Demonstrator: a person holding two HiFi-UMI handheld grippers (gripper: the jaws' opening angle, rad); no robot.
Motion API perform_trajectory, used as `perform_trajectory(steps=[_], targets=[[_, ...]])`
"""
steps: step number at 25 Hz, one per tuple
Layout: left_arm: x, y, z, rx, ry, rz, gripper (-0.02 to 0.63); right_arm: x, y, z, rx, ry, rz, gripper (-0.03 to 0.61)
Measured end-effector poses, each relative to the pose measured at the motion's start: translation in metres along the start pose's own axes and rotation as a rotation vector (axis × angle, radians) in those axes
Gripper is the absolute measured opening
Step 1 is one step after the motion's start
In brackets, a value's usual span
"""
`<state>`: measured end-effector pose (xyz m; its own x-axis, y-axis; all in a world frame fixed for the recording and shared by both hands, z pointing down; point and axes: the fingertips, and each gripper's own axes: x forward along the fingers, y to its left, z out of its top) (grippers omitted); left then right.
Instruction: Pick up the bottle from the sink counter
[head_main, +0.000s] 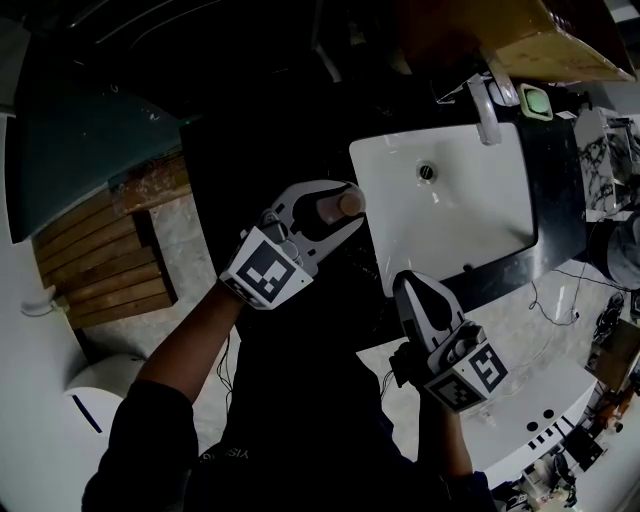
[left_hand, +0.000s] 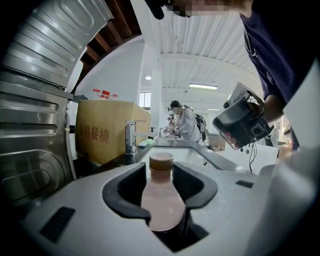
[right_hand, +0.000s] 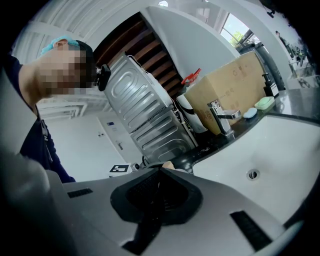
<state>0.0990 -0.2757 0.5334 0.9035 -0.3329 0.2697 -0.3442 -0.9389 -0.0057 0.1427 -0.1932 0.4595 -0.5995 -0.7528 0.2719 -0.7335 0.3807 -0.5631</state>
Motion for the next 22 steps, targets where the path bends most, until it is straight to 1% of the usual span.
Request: perform_trajectory(steps=[5, 17, 22], targets=[[0.0000, -0.0013, 0.0010, -0.011, -0.005, 0.008, 0.149, 0.0007, 0.0008, 0.0006, -0.002, -0.001, 0.006, 0.026], [0.0013, -0.0018, 0.0026, -0.017, -0.007, 0.016, 0.144, -0.0001, 0.0041, 0.0023, 0.000, -0.002, 0.009, 0.026], [0.0007, -0.0020, 0.0019, -0.013, 0.004, 0.020, 0.143, -0.0021, 0.0067, 0.0039, -0.004, -0.010, 0.010, 0.026]])
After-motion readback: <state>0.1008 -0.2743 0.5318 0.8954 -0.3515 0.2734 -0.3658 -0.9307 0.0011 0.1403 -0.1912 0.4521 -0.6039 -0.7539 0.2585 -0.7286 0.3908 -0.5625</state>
